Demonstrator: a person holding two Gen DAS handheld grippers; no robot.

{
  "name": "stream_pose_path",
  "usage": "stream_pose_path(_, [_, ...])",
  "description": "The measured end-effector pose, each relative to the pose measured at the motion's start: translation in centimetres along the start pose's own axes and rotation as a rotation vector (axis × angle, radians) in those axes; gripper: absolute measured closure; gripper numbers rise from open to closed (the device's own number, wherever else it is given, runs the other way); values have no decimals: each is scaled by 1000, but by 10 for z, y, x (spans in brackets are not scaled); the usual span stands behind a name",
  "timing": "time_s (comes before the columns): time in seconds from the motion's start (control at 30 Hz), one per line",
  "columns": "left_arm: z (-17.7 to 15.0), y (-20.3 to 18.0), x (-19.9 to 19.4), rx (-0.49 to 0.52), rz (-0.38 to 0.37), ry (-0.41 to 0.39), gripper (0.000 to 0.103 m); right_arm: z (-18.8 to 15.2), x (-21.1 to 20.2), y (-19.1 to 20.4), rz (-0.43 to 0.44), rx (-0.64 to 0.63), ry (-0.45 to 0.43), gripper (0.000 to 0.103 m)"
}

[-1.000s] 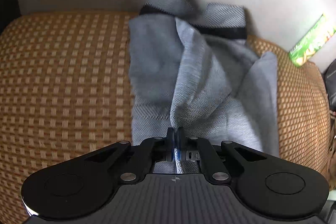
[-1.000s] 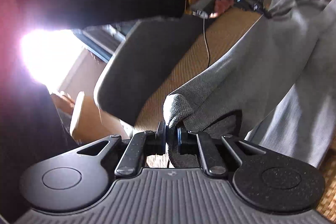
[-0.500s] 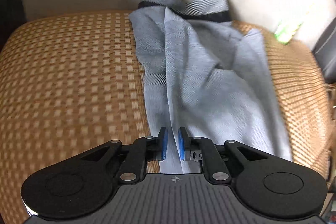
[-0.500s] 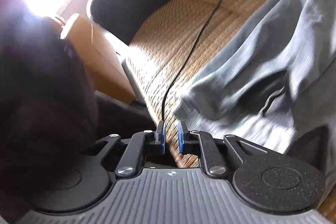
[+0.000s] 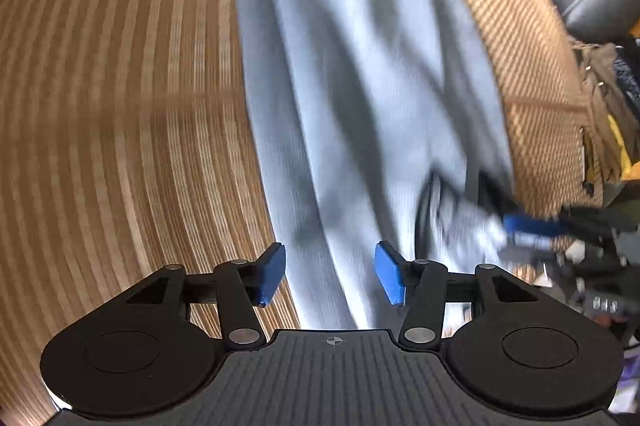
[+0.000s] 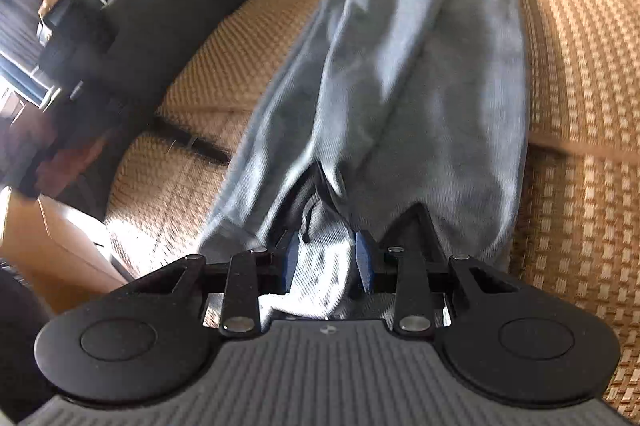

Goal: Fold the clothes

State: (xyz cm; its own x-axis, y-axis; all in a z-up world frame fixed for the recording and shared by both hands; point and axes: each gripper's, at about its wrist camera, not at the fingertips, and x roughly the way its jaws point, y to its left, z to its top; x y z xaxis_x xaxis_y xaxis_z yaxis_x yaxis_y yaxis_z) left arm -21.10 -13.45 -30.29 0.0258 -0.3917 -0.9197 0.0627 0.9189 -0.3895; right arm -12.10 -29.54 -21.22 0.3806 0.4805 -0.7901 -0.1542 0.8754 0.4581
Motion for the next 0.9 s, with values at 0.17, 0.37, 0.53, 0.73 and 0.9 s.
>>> stream_pose_path(0.17, [-24,-10,14,-36,53,-14,34,-7,6,-15,12,19,14,66])
stream_pose_path(0.37, [-25,-28,19,-29,72,-46,89,-1,19,-20,37,-11,68,96])
stream_pose_path(0.53, [-39,-36,-16,-17,63,-120,93,10,-24,-7,109,-54,7,98])
stream_pose_path(0.73, [-48,-27,4,10,145,-75,93,-11,-25,-12,125,-51,70,103])
stream_pose_path(0.9, [-43,-15,18,-34,107,-51,62,-34,-1,-34,91,-50,166,103])
